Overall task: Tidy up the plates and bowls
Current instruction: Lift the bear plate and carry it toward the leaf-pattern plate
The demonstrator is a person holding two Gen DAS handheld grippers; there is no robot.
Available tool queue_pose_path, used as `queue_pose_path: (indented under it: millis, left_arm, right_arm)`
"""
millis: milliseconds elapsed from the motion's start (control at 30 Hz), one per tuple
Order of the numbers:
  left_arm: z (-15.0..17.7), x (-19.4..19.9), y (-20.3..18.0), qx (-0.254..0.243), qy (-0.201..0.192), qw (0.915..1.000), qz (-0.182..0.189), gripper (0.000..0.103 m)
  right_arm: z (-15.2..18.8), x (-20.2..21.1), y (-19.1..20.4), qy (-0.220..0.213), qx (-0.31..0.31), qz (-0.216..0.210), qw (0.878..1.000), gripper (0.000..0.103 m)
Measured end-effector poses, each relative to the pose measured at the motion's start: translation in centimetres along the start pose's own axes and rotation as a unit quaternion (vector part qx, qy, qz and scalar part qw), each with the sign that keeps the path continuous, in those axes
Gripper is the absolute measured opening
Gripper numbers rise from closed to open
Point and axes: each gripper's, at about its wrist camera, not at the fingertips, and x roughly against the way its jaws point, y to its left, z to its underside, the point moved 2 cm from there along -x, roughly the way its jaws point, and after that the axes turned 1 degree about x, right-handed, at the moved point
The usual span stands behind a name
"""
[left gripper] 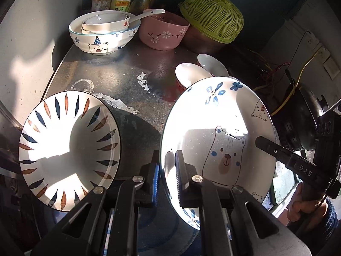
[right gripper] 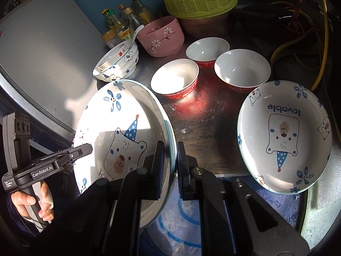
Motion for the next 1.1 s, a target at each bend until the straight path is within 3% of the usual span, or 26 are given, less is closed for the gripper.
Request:
queue_pose_path:
  millis: [633, 1100]
  left_arm:
    - [-0.4, 1.1, 6.5, 0.064, -0.010, 0.9973, -0.034, 0.012]
    - [0.5, 2.2, 13.1, 0.128, -0.011, 0.9895, -0.066, 0.012]
  right_arm:
    - [-1.9, -5.0, 5.0, 0.036, 0.047, -0.035, 0.998, 0.012]
    - [-3.0, -10.7, 10.4, 0.078, 0.090, -0.064, 0.991, 0.012]
